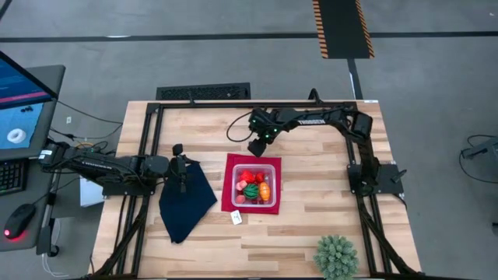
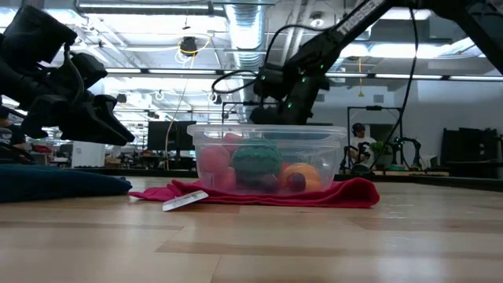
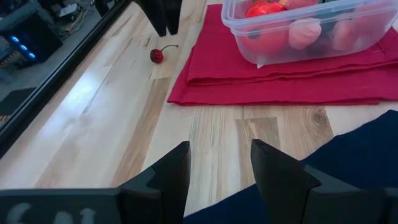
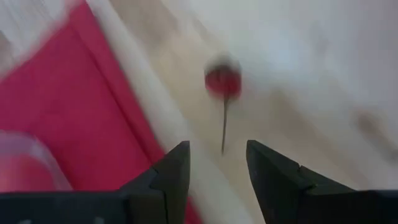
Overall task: Pick and placing Produce into tupperware
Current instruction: Put the cherry in the transparent bin
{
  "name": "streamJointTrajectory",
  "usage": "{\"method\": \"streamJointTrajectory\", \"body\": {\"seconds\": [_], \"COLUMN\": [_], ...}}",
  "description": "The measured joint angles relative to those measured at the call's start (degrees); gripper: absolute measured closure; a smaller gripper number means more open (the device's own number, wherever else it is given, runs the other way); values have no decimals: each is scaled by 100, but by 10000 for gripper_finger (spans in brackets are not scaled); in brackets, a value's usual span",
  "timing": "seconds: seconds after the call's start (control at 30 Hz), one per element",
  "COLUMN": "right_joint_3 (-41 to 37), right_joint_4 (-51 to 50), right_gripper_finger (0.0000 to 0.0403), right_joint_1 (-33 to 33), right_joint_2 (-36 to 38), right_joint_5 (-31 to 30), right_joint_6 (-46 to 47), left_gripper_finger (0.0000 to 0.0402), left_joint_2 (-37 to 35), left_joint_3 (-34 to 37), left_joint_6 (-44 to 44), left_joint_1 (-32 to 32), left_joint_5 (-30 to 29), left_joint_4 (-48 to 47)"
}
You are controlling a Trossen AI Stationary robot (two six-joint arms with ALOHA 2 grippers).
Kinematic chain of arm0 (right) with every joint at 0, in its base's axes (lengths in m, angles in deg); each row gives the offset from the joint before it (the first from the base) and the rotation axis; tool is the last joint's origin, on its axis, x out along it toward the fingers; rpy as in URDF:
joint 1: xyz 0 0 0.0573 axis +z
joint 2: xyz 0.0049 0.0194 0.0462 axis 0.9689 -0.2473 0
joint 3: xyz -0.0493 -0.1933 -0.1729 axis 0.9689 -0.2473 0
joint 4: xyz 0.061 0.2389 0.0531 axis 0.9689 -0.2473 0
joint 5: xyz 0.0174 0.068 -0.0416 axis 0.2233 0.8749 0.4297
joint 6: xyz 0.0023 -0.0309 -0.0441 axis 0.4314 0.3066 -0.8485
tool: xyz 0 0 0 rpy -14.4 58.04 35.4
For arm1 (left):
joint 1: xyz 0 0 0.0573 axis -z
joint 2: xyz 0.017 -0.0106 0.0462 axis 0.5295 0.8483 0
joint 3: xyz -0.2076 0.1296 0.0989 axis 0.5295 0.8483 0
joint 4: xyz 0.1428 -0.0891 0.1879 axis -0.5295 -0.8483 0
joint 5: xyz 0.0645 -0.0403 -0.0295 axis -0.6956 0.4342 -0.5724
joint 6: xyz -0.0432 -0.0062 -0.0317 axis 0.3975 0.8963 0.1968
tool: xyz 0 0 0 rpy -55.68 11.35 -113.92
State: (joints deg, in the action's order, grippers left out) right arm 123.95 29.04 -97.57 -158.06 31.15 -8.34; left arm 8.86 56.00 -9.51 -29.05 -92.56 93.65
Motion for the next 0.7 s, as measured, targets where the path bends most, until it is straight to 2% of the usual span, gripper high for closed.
{"method": "streamJointTrajectory", "body": {"seconds": [0.1,0.43,0.7], "right_joint_3": [-18,4,22], "right_joint_4": [-17,192,290], "right_gripper_finger": [223,219,231], "right_joint_1": [-27,-79,-80], "right_joint_2": [-124,-230,-361], "right_joint_5": [249,240,300], "right_joint_6": [48,26,62], "left_gripper_finger": [242,242,242], "left_joint_2": [-1,0,0], "left_joint_3": [-1,0,-2], "left_joint_6": [34,15,34], "left_joint_1": [0,0,0], "left_joint_5": [0,1,17], "left_joint_4": [1,0,0]}}
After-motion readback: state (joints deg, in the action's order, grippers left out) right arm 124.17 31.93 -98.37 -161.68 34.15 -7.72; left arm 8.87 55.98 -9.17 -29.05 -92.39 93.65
